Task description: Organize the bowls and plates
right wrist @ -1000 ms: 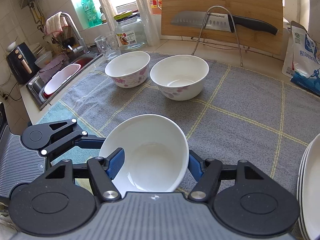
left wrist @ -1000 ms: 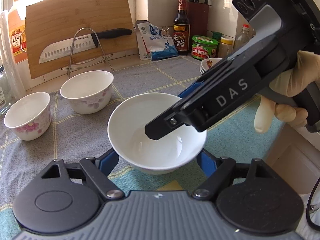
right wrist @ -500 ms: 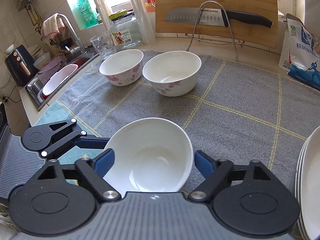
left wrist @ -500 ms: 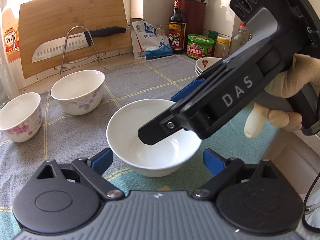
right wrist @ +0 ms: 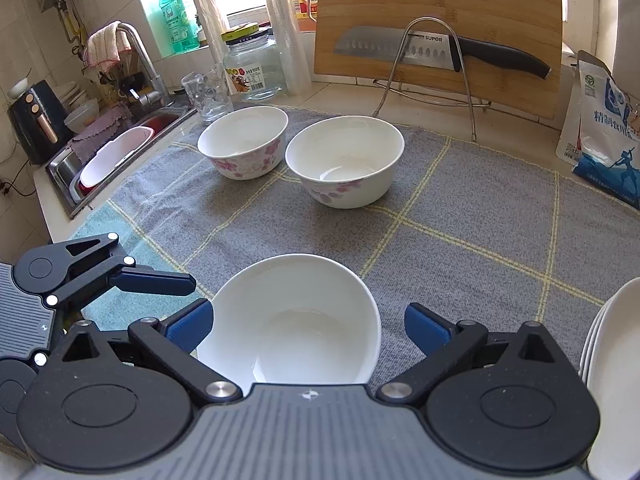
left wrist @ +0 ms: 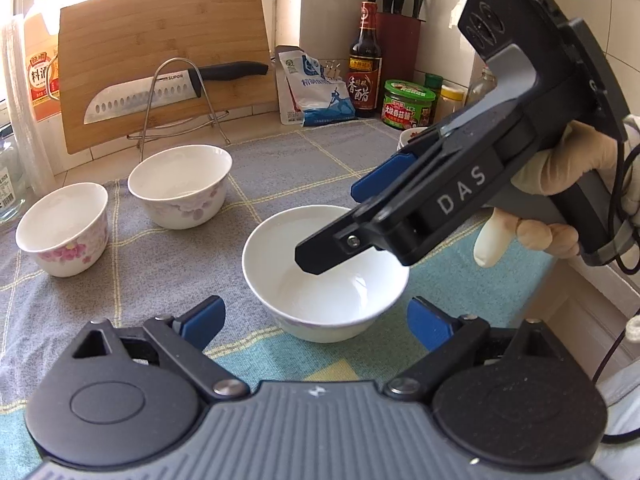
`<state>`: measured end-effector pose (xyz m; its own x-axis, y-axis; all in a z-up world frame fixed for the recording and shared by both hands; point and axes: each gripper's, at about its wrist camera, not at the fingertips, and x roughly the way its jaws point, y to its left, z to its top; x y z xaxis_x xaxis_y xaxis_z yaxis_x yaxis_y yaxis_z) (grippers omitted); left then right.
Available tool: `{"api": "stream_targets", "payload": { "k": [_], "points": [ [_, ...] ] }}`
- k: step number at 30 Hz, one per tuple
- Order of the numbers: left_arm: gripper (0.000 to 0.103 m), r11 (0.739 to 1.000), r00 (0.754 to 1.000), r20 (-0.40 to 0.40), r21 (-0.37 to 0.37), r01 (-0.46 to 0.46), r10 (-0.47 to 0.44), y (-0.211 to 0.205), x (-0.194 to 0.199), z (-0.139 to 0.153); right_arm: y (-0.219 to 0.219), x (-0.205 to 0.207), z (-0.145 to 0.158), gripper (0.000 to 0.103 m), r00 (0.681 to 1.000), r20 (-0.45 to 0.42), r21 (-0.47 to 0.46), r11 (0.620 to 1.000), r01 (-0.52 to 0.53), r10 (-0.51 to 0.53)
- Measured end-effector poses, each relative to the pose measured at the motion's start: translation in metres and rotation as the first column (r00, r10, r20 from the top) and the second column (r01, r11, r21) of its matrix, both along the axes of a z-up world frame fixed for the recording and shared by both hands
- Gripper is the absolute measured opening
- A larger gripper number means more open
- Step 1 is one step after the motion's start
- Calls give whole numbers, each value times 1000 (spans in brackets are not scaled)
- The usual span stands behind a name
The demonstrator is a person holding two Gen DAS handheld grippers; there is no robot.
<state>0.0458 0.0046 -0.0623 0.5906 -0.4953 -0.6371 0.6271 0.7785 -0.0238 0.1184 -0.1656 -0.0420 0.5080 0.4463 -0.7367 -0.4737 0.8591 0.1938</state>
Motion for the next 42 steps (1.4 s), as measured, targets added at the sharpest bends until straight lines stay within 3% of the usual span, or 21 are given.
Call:
{"api": "stream_targets", "payload": {
  "k": [15, 26, 42],
  "points": [
    [97, 988, 984, 88, -13, -156, 156, 38, 42, 15, 4, 17, 25, 103, 997, 70, -72, 997, -28, 33],
    [97, 976, 967, 129, -6, -219, 218, 24, 92, 4, 0, 59, 30, 103, 995, 78, -98, 994, -54, 62],
    [97, 973, 972, 76, 53, -226, 222, 7, 138, -18, 10, 116, 19, 103, 990, 29, -94, 987, -133, 136]
  ]
}}
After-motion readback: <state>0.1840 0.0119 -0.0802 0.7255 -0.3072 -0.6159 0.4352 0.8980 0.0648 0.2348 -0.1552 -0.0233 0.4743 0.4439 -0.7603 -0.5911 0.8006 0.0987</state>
